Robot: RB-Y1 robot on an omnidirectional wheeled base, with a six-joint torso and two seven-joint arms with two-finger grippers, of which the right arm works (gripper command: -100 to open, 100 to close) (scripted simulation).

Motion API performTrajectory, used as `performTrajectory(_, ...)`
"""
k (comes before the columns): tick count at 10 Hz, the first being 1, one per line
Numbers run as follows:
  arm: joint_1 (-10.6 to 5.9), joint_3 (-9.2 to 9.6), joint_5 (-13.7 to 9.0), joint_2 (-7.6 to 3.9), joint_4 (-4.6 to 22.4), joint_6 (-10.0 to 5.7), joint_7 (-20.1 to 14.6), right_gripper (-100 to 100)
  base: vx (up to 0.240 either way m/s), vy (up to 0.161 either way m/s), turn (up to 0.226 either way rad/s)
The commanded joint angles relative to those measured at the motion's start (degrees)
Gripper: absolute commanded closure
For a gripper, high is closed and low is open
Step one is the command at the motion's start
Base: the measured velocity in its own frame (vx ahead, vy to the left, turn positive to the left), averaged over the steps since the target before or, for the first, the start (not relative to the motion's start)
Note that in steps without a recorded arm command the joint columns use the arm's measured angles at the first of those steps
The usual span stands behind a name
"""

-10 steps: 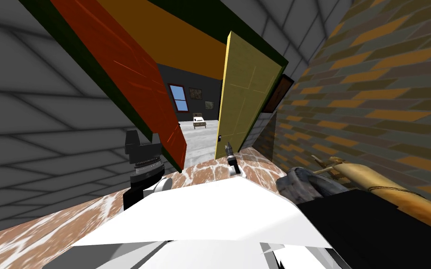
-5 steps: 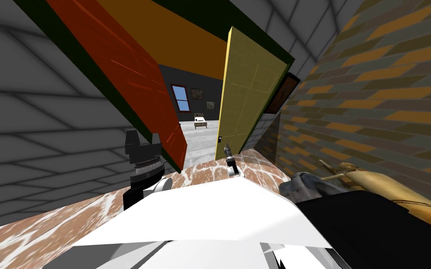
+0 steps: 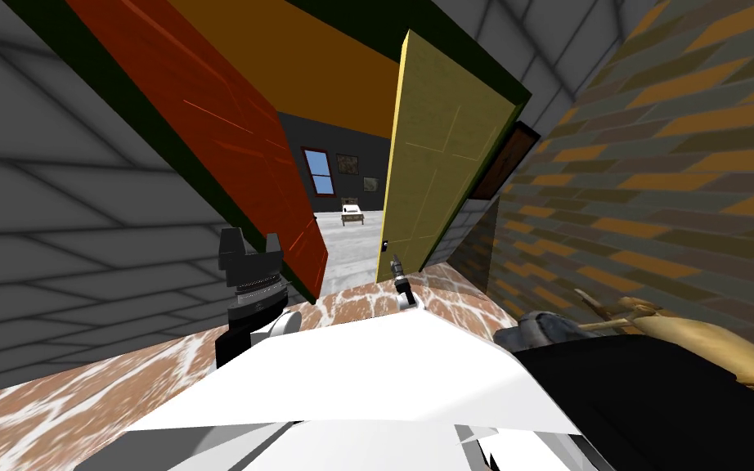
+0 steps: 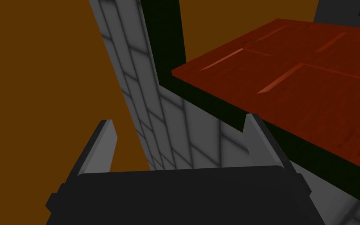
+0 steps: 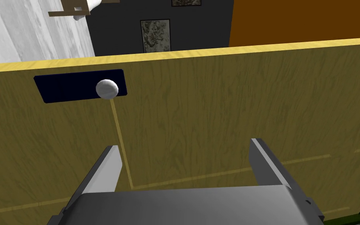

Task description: Push the door open

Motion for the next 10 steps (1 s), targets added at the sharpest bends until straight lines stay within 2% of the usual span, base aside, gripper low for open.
performTrajectory(1,-0.89,0.29,-0.3,-0.03,2.9,-0.71,-0.2,-100,0.061,-0.069,0.076)
performTrajectory(3,-2.32,0.61,-0.6,-0.08,6.9,-1.64,-0.4,-100,0.066,-0.088,0.077)
performTrajectory(4,-2.32,0.61,-0.6,-0.08,7.0,-1.64,-0.4,-100,0.055,-0.058,0.028)
performTrajectory(7,-4.22,1.02,-1.1,-0.12,12.1,-2.88,-0.6,-100,0.062,-0.049,0.053)
performTrajectory(8,-4.22,1.02,-1.1,-0.12,12.4,-2.88,-0.6,-100,0.054,-0.052,0.023)
performTrajectory(10,-5.34,1.27,-1.4,-0.14,15.6,-3.61,-0.8,-100,0.058,-0.058,0.048)
